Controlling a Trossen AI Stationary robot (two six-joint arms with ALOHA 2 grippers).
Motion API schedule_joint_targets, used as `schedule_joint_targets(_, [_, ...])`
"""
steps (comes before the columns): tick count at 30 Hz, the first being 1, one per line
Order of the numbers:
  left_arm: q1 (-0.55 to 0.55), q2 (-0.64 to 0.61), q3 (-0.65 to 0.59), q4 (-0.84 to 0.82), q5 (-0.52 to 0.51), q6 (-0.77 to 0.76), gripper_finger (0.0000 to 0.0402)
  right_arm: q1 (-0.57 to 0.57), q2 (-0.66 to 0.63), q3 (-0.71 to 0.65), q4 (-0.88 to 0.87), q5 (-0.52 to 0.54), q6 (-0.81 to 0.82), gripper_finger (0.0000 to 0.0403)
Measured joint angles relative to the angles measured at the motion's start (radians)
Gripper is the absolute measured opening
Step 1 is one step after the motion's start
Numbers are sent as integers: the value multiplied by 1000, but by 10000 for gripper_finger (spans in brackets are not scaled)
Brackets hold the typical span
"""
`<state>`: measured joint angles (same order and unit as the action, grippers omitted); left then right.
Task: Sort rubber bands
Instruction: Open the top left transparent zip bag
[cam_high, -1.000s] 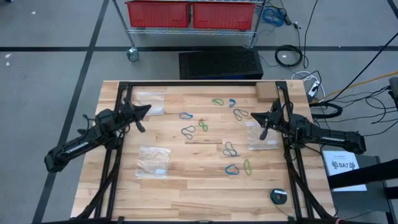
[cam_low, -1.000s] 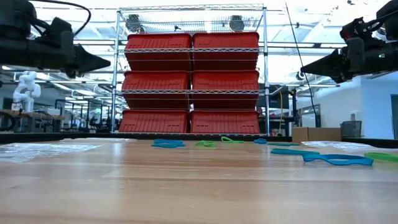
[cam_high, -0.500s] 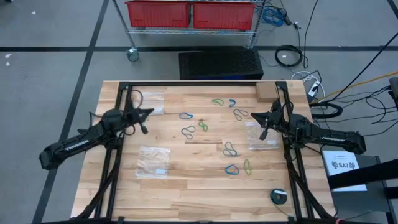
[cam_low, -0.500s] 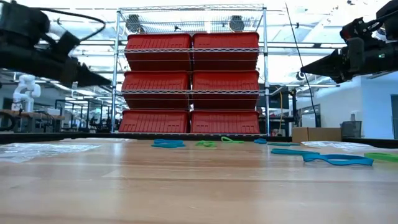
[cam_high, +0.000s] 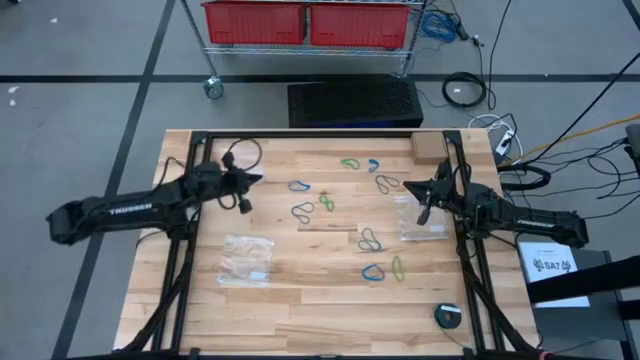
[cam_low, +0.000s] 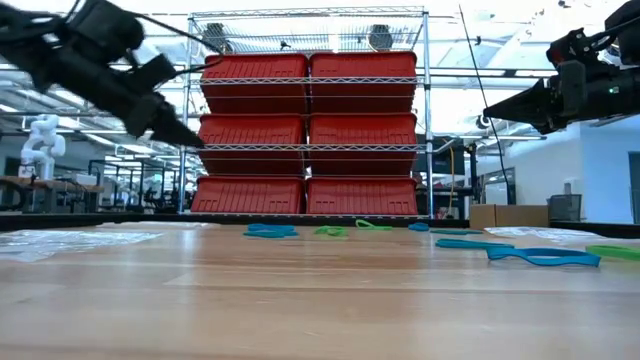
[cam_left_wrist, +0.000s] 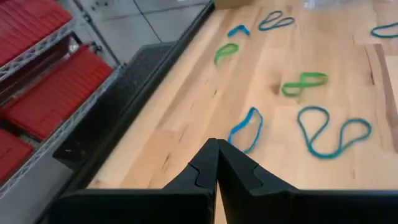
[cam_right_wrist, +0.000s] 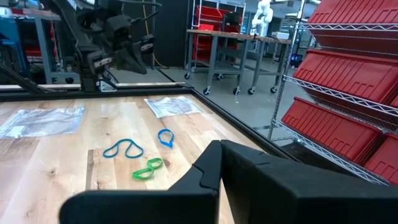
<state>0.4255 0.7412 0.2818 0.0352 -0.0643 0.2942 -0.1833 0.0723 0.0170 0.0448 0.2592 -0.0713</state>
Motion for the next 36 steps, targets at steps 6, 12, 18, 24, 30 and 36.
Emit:
schedule_joint_targets(6, [-24,213,250,-277,-10,-95,5,0,0,0,0,0,0,0])
schedule_joint_targets(12, [-55,402,379,-572,-198,-87,3,0,0,0,0,0,0,0])
schedule_joint_targets(18, [-57,533,392,-688,-252,-84,15,0,0,0,0,0,0,0])
schedule_joint_targets(24, [-46,638,392,-703,-305,-71,73,0,0,0,0,0,0,0])
schedule_joint_targets(30, [5,764,392,-686,-426,-71,137,0,0,0,0,0,0,0])
schedule_joint_targets(36, [45,850,397,-647,-443,-48,158,0,0,0,0,0,0,0])
